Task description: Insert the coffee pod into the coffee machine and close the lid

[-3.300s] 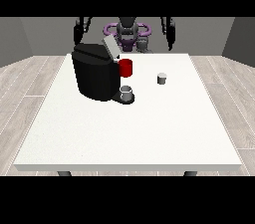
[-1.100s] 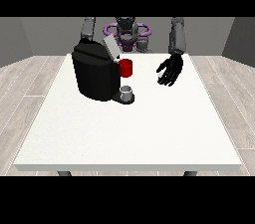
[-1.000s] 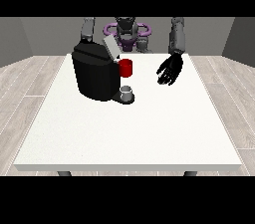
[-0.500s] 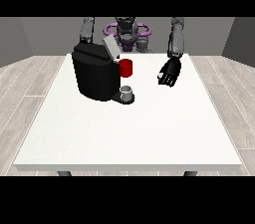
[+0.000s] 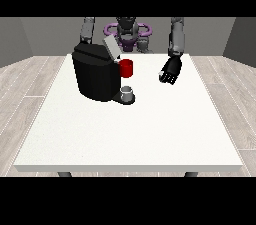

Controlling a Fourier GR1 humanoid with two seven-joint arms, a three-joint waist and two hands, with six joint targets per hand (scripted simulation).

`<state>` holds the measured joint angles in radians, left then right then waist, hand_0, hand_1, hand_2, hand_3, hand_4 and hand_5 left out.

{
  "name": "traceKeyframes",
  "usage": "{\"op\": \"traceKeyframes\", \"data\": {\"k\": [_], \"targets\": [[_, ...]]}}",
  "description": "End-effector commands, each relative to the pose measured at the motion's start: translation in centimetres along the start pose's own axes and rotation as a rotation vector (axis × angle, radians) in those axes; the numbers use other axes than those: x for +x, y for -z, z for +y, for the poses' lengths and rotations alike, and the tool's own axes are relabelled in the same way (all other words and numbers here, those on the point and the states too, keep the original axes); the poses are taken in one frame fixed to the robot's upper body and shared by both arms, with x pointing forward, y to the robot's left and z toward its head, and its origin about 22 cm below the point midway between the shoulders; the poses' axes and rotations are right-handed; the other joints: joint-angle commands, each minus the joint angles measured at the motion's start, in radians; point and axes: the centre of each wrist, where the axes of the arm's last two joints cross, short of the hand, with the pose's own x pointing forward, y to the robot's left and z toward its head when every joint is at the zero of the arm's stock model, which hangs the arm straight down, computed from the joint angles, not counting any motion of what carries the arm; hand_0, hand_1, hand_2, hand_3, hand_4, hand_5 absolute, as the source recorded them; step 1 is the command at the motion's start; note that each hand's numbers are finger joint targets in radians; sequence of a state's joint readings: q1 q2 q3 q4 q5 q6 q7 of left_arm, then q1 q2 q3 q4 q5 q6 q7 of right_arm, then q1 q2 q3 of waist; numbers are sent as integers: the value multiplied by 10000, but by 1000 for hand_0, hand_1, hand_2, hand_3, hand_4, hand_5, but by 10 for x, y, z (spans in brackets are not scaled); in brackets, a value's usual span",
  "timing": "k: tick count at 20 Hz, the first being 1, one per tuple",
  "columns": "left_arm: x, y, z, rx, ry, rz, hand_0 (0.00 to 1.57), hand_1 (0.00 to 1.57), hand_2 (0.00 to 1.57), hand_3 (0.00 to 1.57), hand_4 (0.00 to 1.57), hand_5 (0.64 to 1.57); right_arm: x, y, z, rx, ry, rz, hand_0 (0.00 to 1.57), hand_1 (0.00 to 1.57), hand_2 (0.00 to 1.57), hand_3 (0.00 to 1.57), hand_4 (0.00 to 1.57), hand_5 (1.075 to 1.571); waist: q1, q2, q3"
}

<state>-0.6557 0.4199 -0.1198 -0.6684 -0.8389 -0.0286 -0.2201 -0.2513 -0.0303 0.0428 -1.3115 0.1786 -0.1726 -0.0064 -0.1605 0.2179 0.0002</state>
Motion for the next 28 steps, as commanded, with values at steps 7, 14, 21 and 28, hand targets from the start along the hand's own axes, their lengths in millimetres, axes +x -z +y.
{"op": "traceKeyframes", "data": {"k": [7, 14, 21, 28], "targets": [[32, 20, 21, -33, -1699, -1285, 1447, 1447, 1431, 1354, 530, 1571, -7, 11, -14, -519, -499, 1097, 0, 0, 0, 0, 0, 1571, 418, -812, -2], [55, 32, 68, -642, -1802, -1449, 1418, 1418, 1400, 1334, 534, 1571, -29, -12, 15, 259, -509, 1203, 0, 0, 0, 0, 0, 1571, -85, -1467, -4], [97, 40, 86, -1015, -1434, -2236, 1340, 1340, 1372, 1351, 562, 1571, -30, -1, 6, -434, 115, 1279, 0, 0, 0, 0, 0, 1571, 385, -1851, 1], [128, 44, 153, -8, -2128, -2057, 956, 956, 1160, 1358, 517, 1571, -15, 13, -15, -86, -32, 183, 0, 0, 0, 0, 0, 1571, -388, -1296, 3]]}}
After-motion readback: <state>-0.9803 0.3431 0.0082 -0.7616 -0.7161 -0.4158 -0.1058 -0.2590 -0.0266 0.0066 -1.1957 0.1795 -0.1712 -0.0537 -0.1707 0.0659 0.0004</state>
